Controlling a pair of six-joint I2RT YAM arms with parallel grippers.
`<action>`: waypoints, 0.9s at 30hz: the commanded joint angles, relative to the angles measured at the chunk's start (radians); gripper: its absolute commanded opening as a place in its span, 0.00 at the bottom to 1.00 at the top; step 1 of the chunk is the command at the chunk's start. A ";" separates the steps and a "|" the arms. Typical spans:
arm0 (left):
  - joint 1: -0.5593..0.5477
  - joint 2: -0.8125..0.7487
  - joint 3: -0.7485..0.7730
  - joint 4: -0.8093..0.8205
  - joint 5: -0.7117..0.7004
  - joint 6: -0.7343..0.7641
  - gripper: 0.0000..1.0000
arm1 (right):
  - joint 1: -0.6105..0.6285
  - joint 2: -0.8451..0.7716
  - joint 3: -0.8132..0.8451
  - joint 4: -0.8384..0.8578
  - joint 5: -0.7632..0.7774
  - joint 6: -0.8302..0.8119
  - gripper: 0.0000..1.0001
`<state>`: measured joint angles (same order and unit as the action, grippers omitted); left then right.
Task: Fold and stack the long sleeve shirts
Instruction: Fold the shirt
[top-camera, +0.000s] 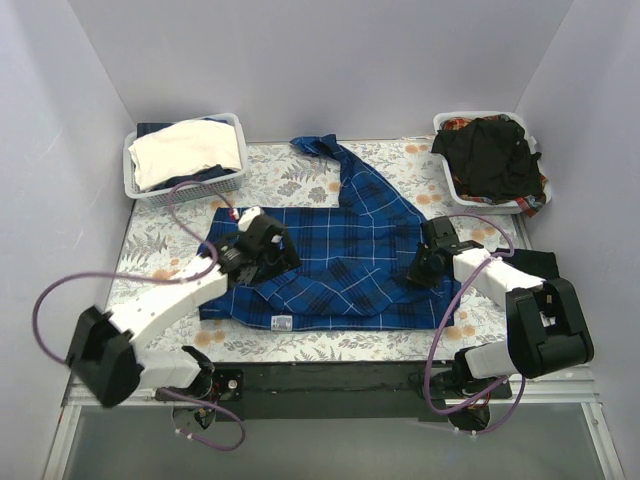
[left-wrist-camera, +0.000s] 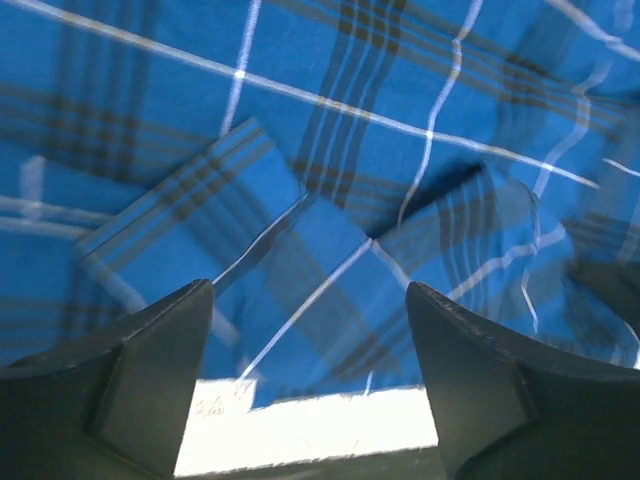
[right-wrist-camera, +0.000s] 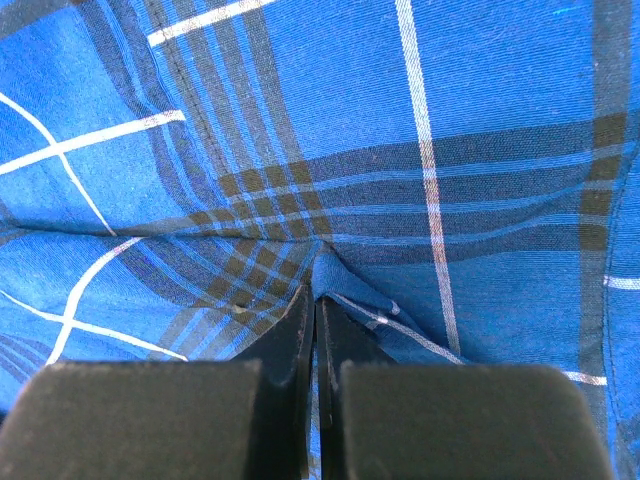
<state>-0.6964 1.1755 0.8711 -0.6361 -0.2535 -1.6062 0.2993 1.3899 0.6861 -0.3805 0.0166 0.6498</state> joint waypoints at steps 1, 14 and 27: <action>0.012 0.244 0.166 -0.028 0.049 -0.017 0.74 | -0.002 -0.034 -0.026 -0.005 -0.006 -0.019 0.01; 0.018 0.487 0.273 -0.106 -0.016 0.011 0.42 | -0.002 -0.032 -0.028 0.005 -0.010 -0.022 0.01; 0.018 0.572 0.236 -0.057 -0.041 0.032 0.51 | -0.002 -0.019 -0.016 0.003 -0.010 -0.038 0.01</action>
<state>-0.6827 1.7390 1.1191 -0.7189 -0.2554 -1.5887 0.2993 1.3689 0.6636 -0.3660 0.0074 0.6270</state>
